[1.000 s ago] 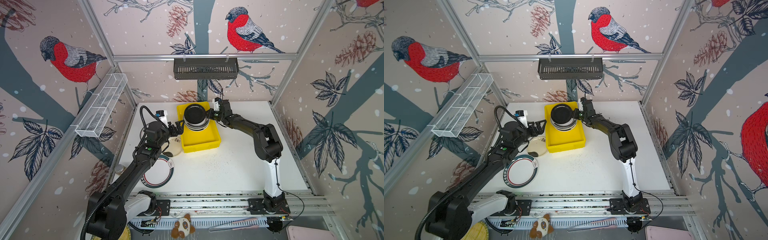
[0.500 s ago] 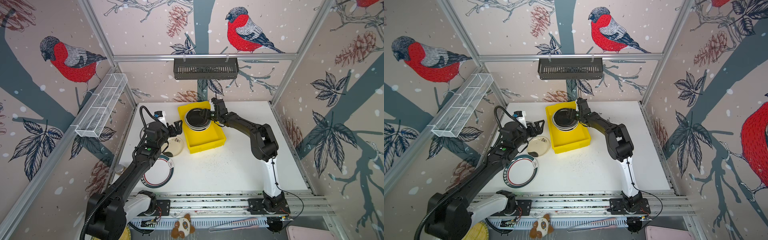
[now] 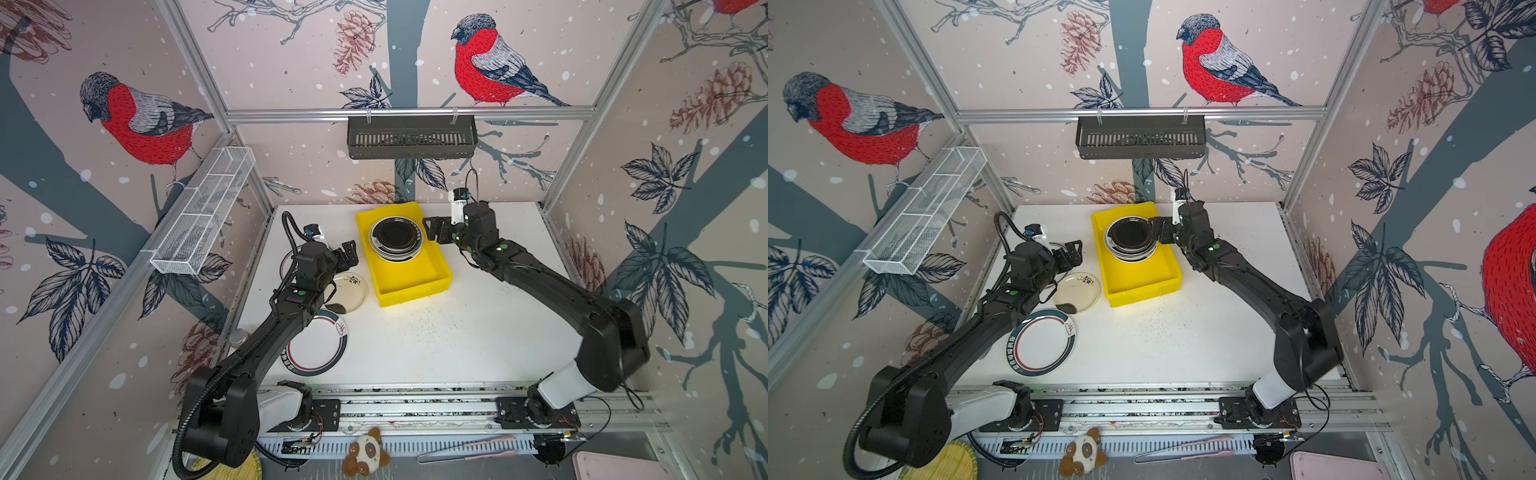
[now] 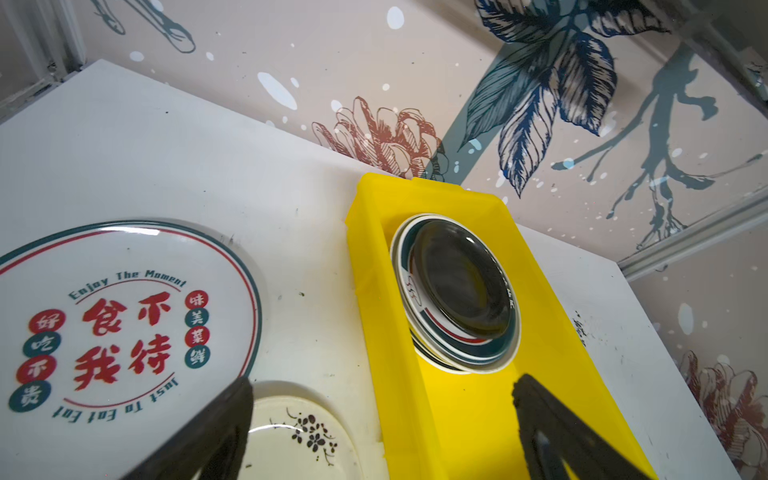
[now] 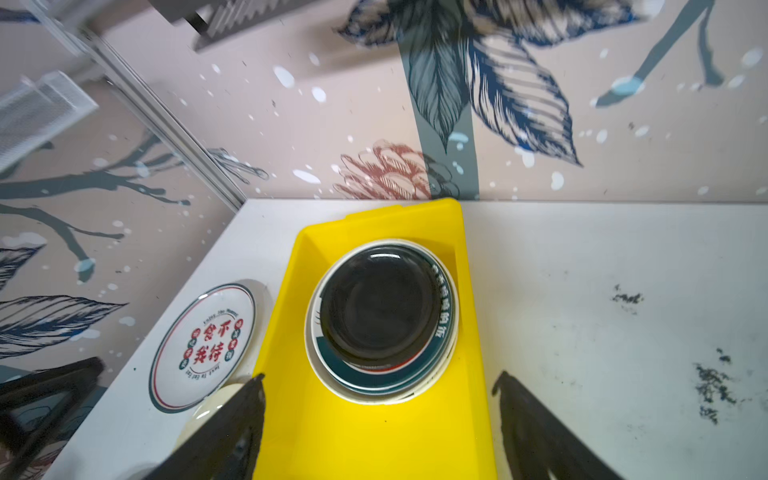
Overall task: Place the plates into the plastic bin on the countertop
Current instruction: 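Withdraw the right gripper while the left gripper moves to the 'Enjoy The Moment' plate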
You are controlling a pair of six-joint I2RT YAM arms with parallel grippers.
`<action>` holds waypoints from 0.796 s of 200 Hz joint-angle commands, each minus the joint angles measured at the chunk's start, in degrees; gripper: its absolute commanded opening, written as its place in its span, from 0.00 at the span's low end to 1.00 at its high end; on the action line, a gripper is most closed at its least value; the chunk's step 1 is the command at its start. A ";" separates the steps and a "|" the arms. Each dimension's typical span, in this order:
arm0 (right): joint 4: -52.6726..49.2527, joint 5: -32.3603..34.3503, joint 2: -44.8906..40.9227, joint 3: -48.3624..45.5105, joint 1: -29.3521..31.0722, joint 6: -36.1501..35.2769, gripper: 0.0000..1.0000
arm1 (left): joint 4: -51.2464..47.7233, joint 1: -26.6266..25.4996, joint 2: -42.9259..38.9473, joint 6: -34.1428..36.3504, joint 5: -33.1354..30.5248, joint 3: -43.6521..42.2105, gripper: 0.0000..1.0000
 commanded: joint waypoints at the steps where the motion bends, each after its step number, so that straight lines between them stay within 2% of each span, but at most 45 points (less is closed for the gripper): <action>1: 6.93 -1.33 -5.66 -5.94 -0.15 1.03 0.89 | 1.38 2.61 2.05 -3.21 -0.03 -0.13 0.94; 40: 6.92 -2.68 -13.76 -15.00 -0.37 3.07 0.90 | 2.17 6.55 5.76 -8.42 2.41 -0.56 0.89; 95: 3.69 -2.67 -20.86 -20.69 -0.90 3.36 0.93 | -8.82 7.68 11.75 -16.30 -2.64 3.71 0.84; 121: 3.07 -3.39 -23.39 -24.69 -0.99 3.60 0.93 | -15.32 7.88 11.03 -16.13 -5.68 5.10 0.86; 159: 4.85 -2.13 -27.20 -29.68 -1.16 3.67 0.93 | -18.92 7.96 8.35 -16.85 -10.65 2.87 0.86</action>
